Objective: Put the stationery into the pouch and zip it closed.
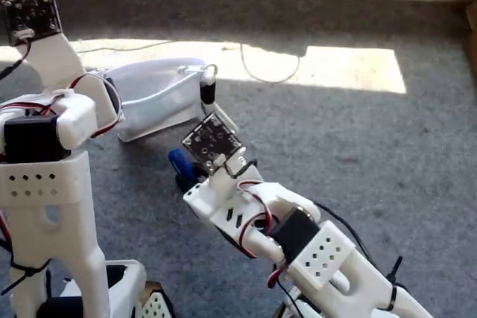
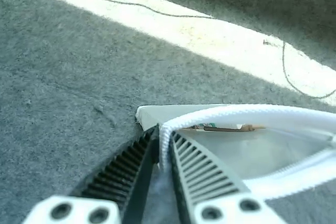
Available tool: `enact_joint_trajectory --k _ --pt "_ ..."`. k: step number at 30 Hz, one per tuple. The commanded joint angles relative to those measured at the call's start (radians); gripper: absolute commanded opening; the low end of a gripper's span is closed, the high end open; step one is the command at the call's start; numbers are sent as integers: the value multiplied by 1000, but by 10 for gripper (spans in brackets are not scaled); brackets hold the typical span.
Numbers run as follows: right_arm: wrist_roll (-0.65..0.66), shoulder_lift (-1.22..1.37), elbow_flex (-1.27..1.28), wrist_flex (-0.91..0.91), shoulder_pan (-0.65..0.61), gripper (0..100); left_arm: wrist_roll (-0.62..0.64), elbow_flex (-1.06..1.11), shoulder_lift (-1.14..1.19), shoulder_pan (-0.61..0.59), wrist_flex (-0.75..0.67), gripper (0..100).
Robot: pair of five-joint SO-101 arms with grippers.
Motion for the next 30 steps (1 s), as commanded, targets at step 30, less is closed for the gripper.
enact_joint_trajectory --k 30 --pt "-150 -357 -8 -757 58 5 3 -70 -24 173 43 7"
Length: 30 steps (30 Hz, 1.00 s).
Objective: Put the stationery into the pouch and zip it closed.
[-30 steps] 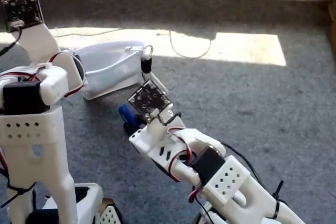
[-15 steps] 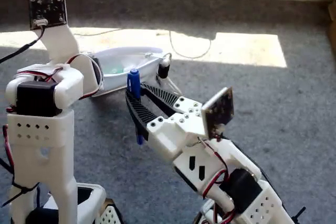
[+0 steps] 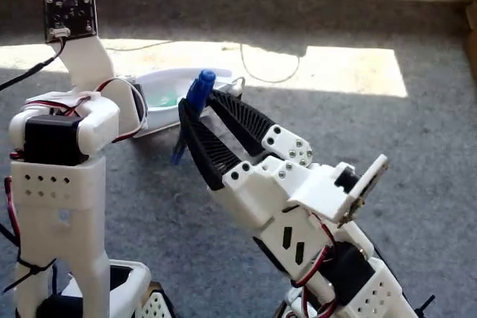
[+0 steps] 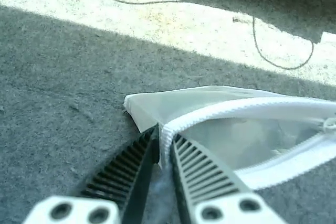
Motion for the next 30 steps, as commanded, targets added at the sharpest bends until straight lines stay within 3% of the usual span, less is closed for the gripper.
enact_joint_trajectory --k 1,8,13,24,30 --pt "0 -18 -8 -114 21 5 5 -45 -24 18 3 7" --pt "-6 -16 -7 -272 147 5 5 -45 -24 16 3 7" --pt "-6 -10 -7 -291 154 5 5 -45 -24 16 3 7" --pt "0 283 -10 -562 166 5 3 -44 -24 16 14 7" --pt "-6 421 -7 -618 243 5 3 -44 -24 -18 11 7"
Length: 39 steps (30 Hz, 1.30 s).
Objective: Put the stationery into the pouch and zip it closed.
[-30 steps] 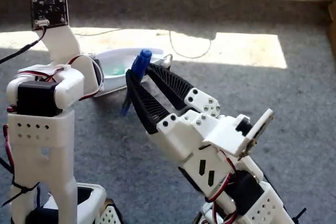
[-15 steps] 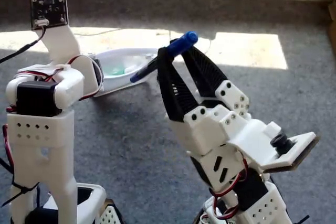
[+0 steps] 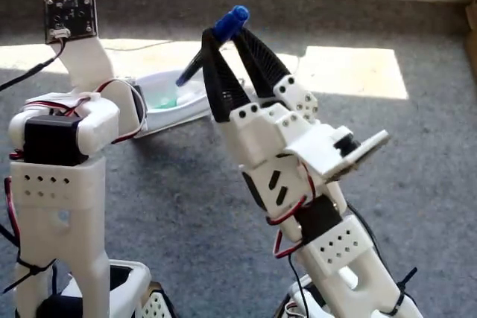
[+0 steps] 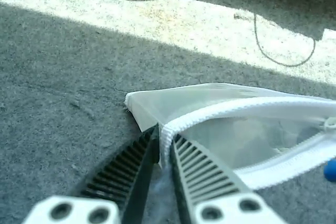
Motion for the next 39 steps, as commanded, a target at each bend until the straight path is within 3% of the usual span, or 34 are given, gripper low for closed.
enact_joint_trajectory --k 1,24,31,39 --pt "-6 71 -7 -41 42 5 3 -44 -24 -22 -3 7" --pt "-8 147 203 -33 -91 8 3 -45 -24 -21 2 7" --pt "-8 139 194 136 -105 165 3 -45 -24 -21 2 7" --pt "-5 136 197 148 -136 166 3 -45 -24 -21 2 7"
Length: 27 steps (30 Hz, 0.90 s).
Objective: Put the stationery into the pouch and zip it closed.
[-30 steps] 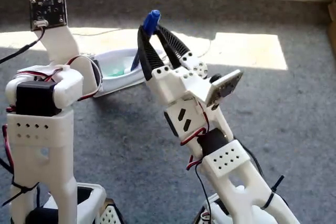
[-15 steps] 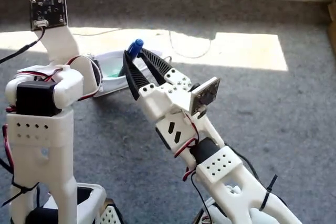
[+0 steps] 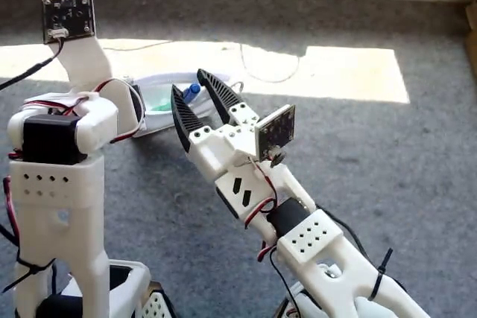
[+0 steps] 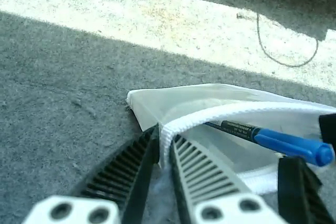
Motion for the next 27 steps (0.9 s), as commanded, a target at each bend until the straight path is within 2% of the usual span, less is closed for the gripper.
enact_joint_trajectory --k 1,4,9,21,24,27 --pt "-5 -10 -13 8 -19 166 3 -45 -24 -8 0 7" --pt "-3 -10 -18 8 -15 155 2 -45 -24 -8 0 7" --pt "-2 -10 -18 8 -13 5 2 -45 -24 -8 0 7" --pt "-12 -30 -36 10 5 5 -25 -10 -24 -10 -6 7" --pt "-95 -99 -41 16 36 5 -25 -1 -24 -28 -6 7" --pt "-158 -183 -61 131 67 5 -25 -5 -24 -48 -6 7"
